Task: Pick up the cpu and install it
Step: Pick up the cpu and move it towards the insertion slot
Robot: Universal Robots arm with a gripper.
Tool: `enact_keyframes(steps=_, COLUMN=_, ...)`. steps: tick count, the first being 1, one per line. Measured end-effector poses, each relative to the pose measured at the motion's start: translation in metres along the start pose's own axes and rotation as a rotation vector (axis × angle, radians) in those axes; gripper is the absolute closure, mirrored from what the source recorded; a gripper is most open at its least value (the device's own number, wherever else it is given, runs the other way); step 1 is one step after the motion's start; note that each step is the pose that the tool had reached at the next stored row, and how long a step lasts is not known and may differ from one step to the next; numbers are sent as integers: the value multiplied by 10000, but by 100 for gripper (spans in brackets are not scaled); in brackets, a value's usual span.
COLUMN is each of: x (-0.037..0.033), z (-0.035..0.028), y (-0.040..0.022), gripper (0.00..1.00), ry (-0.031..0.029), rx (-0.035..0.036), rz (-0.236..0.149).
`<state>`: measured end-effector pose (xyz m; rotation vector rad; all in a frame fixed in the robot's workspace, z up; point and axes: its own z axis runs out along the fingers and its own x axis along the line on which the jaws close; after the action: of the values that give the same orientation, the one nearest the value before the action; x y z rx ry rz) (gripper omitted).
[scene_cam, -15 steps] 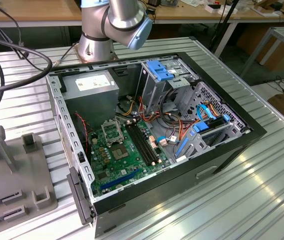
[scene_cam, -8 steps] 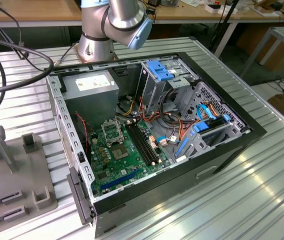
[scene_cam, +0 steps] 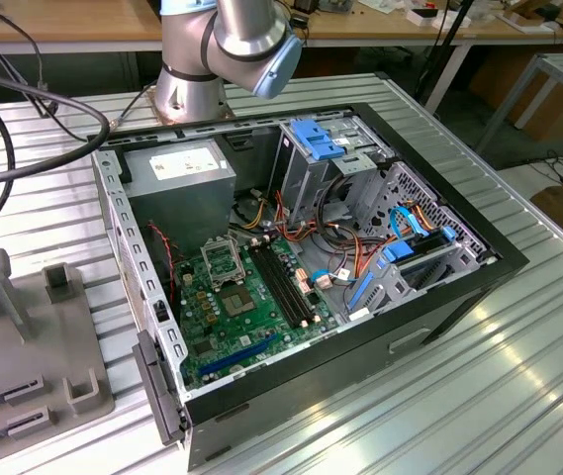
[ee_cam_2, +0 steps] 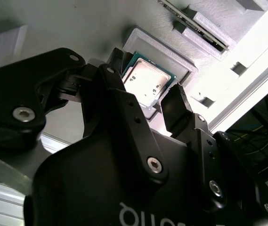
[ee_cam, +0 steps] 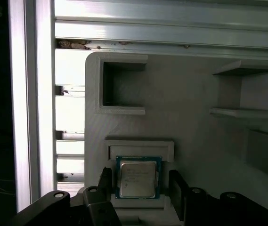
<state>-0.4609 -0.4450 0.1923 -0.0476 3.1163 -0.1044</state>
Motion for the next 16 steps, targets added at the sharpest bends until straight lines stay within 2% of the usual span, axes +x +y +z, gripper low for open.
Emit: enact_keyframes(steps=16, x=16, z=19, y=19, gripper=40, ry=-10, rx=-3, rz=-137)
